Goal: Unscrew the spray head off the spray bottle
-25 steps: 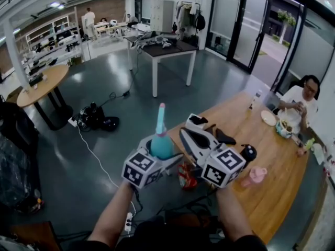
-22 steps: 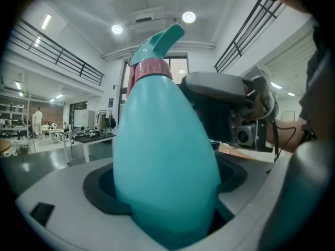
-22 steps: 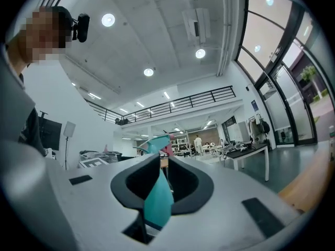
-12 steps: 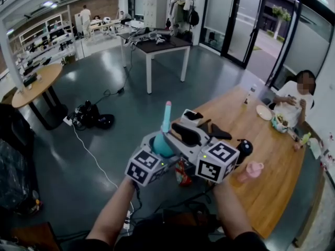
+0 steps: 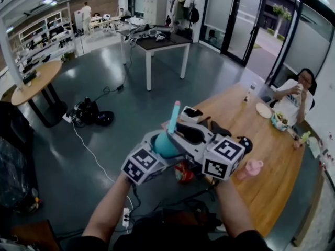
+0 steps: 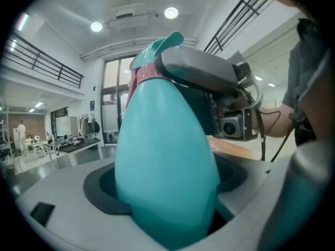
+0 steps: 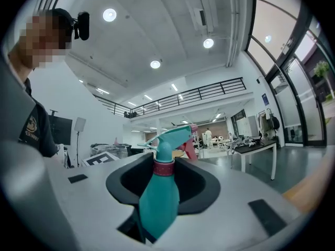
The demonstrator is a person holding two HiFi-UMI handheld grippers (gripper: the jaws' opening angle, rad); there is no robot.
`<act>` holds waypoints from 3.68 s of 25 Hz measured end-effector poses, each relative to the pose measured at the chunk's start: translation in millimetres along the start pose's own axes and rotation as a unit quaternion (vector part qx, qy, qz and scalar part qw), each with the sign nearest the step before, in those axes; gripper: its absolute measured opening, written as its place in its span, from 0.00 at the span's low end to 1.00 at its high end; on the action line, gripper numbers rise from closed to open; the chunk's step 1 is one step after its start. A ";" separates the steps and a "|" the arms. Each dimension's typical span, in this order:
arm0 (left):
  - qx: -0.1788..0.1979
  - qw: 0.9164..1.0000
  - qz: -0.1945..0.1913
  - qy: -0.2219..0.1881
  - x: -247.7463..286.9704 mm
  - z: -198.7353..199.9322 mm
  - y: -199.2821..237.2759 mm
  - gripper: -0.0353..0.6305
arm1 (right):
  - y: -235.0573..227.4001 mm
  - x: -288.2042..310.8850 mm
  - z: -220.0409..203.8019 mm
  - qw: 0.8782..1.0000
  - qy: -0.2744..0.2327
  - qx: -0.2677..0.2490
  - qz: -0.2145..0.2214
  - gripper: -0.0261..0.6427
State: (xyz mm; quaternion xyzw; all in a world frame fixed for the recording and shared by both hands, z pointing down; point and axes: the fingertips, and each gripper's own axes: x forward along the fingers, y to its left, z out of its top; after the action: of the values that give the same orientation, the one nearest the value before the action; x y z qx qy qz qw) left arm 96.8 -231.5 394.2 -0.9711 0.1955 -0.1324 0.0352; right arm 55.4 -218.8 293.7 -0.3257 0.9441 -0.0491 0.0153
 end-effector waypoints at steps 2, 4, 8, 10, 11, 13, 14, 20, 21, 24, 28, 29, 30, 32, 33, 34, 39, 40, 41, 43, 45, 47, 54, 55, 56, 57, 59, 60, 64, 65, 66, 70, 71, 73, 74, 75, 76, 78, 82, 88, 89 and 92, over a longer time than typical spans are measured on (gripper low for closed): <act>0.006 1.000 -0.023 -0.002 -2.4 2.0 -8.4 0.73 | 4.4 -5.2 0.8 1.000 0.001 0.001 0.017 0.24; 0.004 0.998 -0.063 -0.006 -5.7 2.8 -20.5 0.73 | 9.9 -9.6 0.3 0.999 0.000 0.004 0.036 0.24; -0.004 0.990 -0.136 -0.025 -13.1 7.6 -38.1 0.73 | 19.4 -13.1 2.0 0.996 -0.009 0.012 0.084 0.24; -0.003 0.986 -0.164 -0.028 -17.4 8.9 -46.4 0.73 | 24.2 -16.3 2.3 0.994 -0.015 0.018 0.109 0.24; -0.001 0.984 -0.176 -0.029 -19.5 9.4 -50.8 0.73 | 26.8 -18.4 2.1 0.992 -0.019 0.020 0.120 0.24; 0.004 0.982 -0.188 -0.032 -21.5 10.1 -56.0 0.73 | 30.5 -21.7 2.1 0.991 -0.025 0.019 0.130 0.25; 0.005 0.982 -0.186 -0.033 -21.1 10.1 -55.8 0.73 | 30.6 -22.0 2.4 0.991 -0.027 0.016 0.128 0.25; -0.024 0.996 -0.079 -0.037 -12.2 4.3 -18.6 0.73 | 18.6 -6.9 -2.1 0.999 -0.009 -0.002 0.052 0.26; -0.028 0.997 -0.062 -0.031 -11.1 1.9 -13.3 0.73 | 15.9 -5.7 -2.2 0.999 -0.010 0.000 0.039 0.26; -0.029 0.999 -0.027 -0.008 -7.2 -7.2 -5.6 0.73 | 6.3 -5.4 -0.1 1.000 -0.025 0.015 -0.007 0.26; -0.037 0.999 0.008 0.003 -2.6 -12.1 3.3 0.73 | 2.1 -2.3 -3.2 0.999 -0.028 0.028 -0.028 0.26; -0.039 0.999 0.015 0.007 -1.4 -14.0 5.2 0.73 | 1.6 -1.5 -4.8 0.999 -0.025 0.027 -0.030 0.26; -0.039 0.999 0.022 0.010 -0.6 -15.3 6.6 0.73 | 0.6 -0.5 -6.1 0.999 -0.021 0.026 -0.033 0.26; -0.039 0.999 0.032 0.015 0.6 -15.5 9.1 0.73 | -2.3 2.2 -7.6 0.999 -0.014 0.027 -0.041 0.26; -0.038 0.998 0.037 0.017 1.4 -14.9 10.1 0.73 | -4.0 3.5 -8.0 0.998 -0.011 0.029 -0.047 0.26; -0.036 0.998 0.042 0.019 2.3 -14.4 10.5 0.73 | -5.4 4.4 -8.7 0.998 -0.007 0.030 -0.052 0.26; -0.026 0.999 0.039 0.024 5.4 -11.2 6.1 0.73 | -9.6 2.8 -11.2 0.997 0.003 0.026 -0.068 0.25; -0.024 0.999 0.034 0.023 5.0 -10.9 5.1 0.73 | -9.4 2.0 -11.1 0.998 0.004 0.024 -0.064 0.25; -0.022 0.999 0.027 0.022 4.5 -11.2 4.1 0.73 | -9.0 1.5 -11.6 0.998 0.004 0.024 -0.057 0.25; -0.020 1.000 0.009 0.019 3.1 -12.0 1.0 0.73 | -7.5 1.9 -13.0 0.999 -0.001 0.027 -0.034 0.24; -0.021 0.999 -0.020 0.013 0.8 -10.9 -4.5 0.73 | -5.1 1.9 -13.6 1.000 -0.004 0.030 -0.008 0.24; -0.017 0.998 -0.054 0.012 -2.7 -10.3 -12.2 0.73 | -1.2 0.1 -14.8 0.999 -0.003 0.032 0.022 0.24; 0.001 0.992 -0.127 0.002 -12.7 -6.8 -31.9 0.73 | 11.6 -11.0 -13.0 0.994 -0.014 0.037 0.102 0.25; -0.001 0.991 -0.136 -0.005 -13.8 -4.7 -34.3 0.73 | 13.2 -11.7 -12.2 0.993 -0.017 0.037 0.112 0.25; -0.003 0.990 -0.143 -0.009 -14.9 -3.4 -36.7 0.73 | 14.8 -12.3 -11.7 0.992 -0.021 0.038 0.121 0.25; -0.005 0.989 -0.147 -0.011 -15.6 -2.9 -38.3 0.73 | 15.5 -12.8 -11.3 0.991 -0.025 0.039 0.124 0.26; -0.013 0.991 -0.132 -0.007 -14.1 -3.8 -33.8 0.73 | 12.3 -12.5 -11.3 0.992 -0.031 0.044 0.111 0.26; -0.020 0.993 -0.113 -0.005 -11.9 -4.9 -26.7 0.73 | 8.3 -11.4 -11.3 0.994 -0.034 0.045 0.096 0.26; -0.050 0.998 -0.040 0.014 -5.6 -16.6 1.2 0.73 | -3.9 -8.6 -15.1 0.997 -0.036 0.046 0.045 0.26; -0.050 0.998 -0.027 0.021 -4.6 -21.2 3.9 0.73 | -4.9 -8.1 -17.1 0.998 -0.033 0.045 0.035 0.26; -0.049 0.998 -0.015 0.026 -3.3 -25.1 6.3 0.73 | -6.1 -7.0 -18.9 0.998 -0.029 0.042 0.024 0.26; -0.048 0.998 0.025 0.039 0.9 -30.1 15.7 0.73 | -11.7 2.0 -22.4 0.999 -0.010 0.034 -0.022 0.26; -0.050 0.997 0.032 0.042 1.4 -31.1 16.5 0.73 | -12.1 3.6 -23.3 0.999 -0.006 0.036 -0.030 0.26; -0.054 0.997 0.042 0.046 2.2 -33.2 17.3 0.73 | -13.1 6.0 -25.8 0.998 0.003 0.040 -0.045 0.26; -0.055 0.996 0.047 0.048 2.7 -34.5 17.9 0.73 | -13.6 7.3 -27.0 0.998 0.005 0.041 -0.050 0.26; -0.055 0.996 0.051 0.050 3.3 -35.9 18.4 0.73 | -14.1 8.7 -28.0 0.998 0.006 0.042 -0.052 0.26; -0.053 0.996 0.053 0.052 4.0 -37.1 18.6 0.73 | -14.6 10.0 -28.3 0.998 0.005 0.044 -0.054 0.26; -0.047 0.996 0.053 0.056 5.4 -37.6 17.3 0.73 | -16.1 11.6 -27.4 0.997 0.004 0.045 -0.059 0.26; -0.039 0.997 0.040 0.059 5.8 -35.9 11.2 0.73 | -19.2 9.3 -26.6 0.996 0.014 0.037 -0.074 0.26; -0.037 0.998 -0.031 0.037 0.0 -28.7 -5.2 0.73 | -9.1 5.2 -23.9 0.999 -0.006 0.048 0.001 0.24; -0.035 0.998 -0.042 0.031 -1.8 -25.7 -8.8 0.73 | -5.9 3.5 -22.5 0.999 -0.009 0.048 0.020 0.24; -0.025 0.996 -0.083 0.012 -8.0 -15.1 -23.3 0.73 | 3.8 -4.7 -18.7 0.995 -0.023 0.053 0.084 0.24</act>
State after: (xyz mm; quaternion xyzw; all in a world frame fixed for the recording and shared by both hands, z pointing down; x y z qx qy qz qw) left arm 94.2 -207.2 409.6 -0.9829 0.1182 -0.1413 -0.0024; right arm 55.7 -211.4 311.9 -0.2447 0.9636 -0.0901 0.0588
